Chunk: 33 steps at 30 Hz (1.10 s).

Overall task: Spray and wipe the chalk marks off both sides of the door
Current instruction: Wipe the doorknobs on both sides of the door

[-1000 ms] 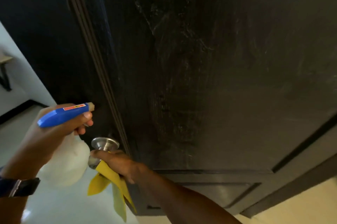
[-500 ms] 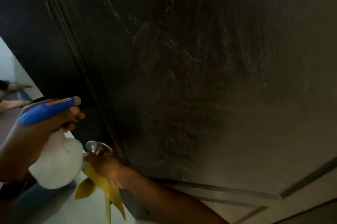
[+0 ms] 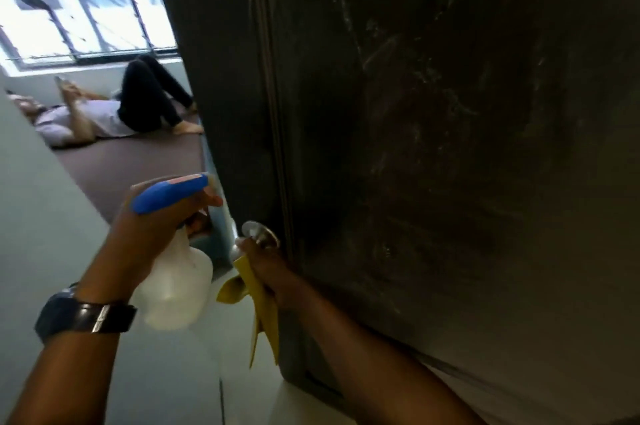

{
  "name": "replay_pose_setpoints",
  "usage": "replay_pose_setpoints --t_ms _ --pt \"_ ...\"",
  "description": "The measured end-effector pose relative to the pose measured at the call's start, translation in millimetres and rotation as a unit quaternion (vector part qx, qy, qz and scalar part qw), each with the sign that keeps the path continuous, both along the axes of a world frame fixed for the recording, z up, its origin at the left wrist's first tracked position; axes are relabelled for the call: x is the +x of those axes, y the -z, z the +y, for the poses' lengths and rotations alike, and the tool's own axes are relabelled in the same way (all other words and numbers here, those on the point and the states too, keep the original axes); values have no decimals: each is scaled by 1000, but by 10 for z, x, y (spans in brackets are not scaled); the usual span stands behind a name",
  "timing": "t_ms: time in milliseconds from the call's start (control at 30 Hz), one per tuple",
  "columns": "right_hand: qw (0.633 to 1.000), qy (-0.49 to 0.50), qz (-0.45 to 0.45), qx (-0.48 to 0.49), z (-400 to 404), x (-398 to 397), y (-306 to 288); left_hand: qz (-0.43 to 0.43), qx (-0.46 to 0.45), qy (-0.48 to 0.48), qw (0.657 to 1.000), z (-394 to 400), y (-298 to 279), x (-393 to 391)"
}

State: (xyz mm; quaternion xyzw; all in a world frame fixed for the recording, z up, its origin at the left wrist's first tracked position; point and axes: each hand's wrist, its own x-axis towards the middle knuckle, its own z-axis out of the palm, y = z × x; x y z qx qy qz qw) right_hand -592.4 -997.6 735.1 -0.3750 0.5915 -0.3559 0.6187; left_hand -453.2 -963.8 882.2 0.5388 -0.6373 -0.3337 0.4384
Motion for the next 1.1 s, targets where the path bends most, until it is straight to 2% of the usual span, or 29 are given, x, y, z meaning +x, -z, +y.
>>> replay_pose_setpoints --t_ms 33,200,300,433,567,667,800,867,967,1100 --pt "1000 7 -14 -10 35 67 70 -14 -13 -5 1000 127 -28 11" --pt "997 -15 -63 -46 358 221 21 76 -51 -151 984 945 63 18" --pt "996 -55 -49 -50 619 363 69 121 -60 -254 958 1571 130 -90" --pt "991 -89 -81 -51 1033 484 70 154 -68 -365 916 2361 161 -239" --pt "989 -140 -46 -18 1513 659 139 148 -59 -439 884 3074 161 -332" --pt "983 -177 -43 4 1925 675 -40 146 -88 -476 863 3457 166 -414" --pt "980 -193 -34 22 2442 763 -19 117 -111 -497 853 3986 172 -537" --pt "980 -196 -34 31 3305 908 0 98 -117 -497 854 4918 233 -463" --pt "976 -186 -74 85 3803 975 -61 101 -121 -493 856 5480 311 -508" --pt "973 -179 -103 101 4164 1013 -69 102 -110 -516 843 6002 362 -573"
